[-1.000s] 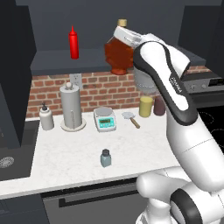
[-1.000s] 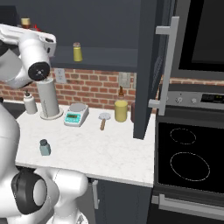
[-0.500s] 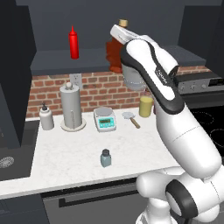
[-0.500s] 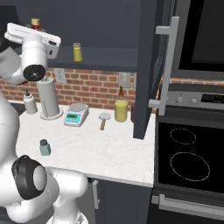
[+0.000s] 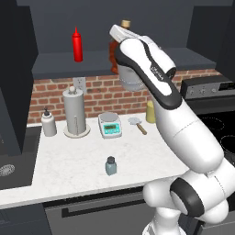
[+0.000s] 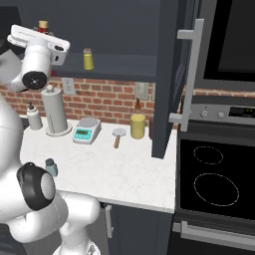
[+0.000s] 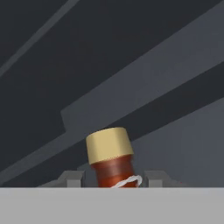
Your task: Put the shaker and condiment bottle from the counter next to their counterparts in the cabinet.
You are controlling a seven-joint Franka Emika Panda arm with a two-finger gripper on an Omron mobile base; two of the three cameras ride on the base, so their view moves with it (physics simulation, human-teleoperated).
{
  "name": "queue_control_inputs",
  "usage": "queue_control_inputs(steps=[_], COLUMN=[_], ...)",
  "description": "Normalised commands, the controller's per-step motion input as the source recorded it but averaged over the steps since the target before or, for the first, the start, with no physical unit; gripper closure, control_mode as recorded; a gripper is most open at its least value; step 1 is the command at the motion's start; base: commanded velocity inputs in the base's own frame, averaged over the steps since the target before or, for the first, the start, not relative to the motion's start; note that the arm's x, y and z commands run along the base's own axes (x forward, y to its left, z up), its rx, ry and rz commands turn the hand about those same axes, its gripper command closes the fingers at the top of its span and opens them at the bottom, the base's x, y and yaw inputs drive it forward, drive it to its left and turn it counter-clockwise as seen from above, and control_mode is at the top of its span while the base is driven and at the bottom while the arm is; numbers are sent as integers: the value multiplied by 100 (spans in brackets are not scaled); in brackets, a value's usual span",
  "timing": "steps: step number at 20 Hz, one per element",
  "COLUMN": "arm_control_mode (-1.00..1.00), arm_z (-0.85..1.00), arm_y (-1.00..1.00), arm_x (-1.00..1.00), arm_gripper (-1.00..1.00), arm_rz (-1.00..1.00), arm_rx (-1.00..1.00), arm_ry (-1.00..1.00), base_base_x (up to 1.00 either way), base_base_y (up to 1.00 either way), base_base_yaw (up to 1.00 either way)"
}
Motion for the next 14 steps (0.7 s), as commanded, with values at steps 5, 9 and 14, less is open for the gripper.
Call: queue_control_inputs(steps=[5,9,14], arm_control_mode=[-100,-100,-100], arm_z=[0,0,-2], arm_y=[0,0,0], arm_x=[21,46,46], arm_gripper=[100,100,100], arm_rz=[1,0,0], arm_rx=[0,0,-6], arm_ry=[0,0,0], base_base_x=[0,0,0], base_base_y=[0,0,0], base_base_yaw=[0,0,0])
